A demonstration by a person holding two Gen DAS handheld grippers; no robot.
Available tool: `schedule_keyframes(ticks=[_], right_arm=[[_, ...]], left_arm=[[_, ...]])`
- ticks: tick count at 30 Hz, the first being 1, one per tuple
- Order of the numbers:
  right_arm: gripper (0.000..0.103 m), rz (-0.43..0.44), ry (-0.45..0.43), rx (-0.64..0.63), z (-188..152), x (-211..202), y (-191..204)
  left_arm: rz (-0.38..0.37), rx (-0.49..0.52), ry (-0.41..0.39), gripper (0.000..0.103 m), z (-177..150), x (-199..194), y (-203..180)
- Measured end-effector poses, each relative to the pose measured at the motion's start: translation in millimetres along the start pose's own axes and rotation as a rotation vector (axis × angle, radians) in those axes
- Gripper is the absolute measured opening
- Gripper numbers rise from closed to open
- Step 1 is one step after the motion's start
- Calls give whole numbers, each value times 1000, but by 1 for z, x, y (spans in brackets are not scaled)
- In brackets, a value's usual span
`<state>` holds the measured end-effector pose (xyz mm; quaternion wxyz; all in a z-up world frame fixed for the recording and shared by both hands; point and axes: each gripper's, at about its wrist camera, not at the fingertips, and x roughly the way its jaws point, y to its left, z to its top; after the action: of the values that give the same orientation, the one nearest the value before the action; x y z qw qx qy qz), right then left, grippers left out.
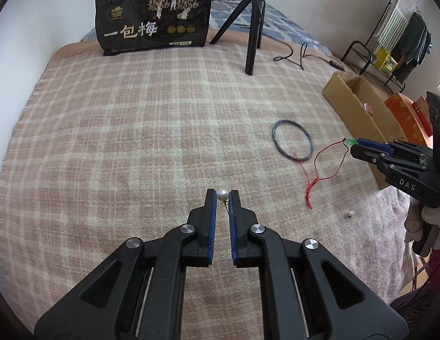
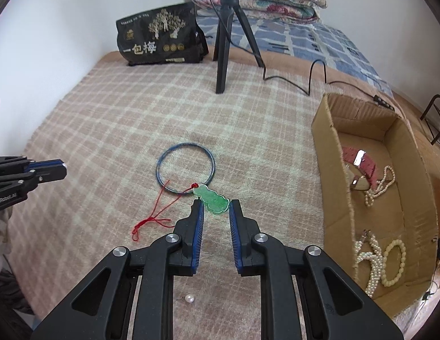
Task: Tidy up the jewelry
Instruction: 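Carry the pearl with left tool while right tool carries the jade pendant over the box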
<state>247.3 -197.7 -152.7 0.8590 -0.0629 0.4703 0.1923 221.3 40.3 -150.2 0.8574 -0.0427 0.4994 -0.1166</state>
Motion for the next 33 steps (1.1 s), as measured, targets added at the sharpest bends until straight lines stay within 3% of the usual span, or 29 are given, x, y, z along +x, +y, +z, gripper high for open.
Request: schedule_keyframes(ticks=[16, 26, 33], right_arm=[[16, -19, -173, 26, 10, -87, -21], [16, -79, -252, 130, 4, -131, -79], [16, -125, -260, 202, -5, -140, -122]], left_arm=[[-96, 58, -114, 7, 21, -49, -53], [-188, 134, -145, 7, 38, -56, -124], [-243, 203, -139, 7, 47, -46, -179]])
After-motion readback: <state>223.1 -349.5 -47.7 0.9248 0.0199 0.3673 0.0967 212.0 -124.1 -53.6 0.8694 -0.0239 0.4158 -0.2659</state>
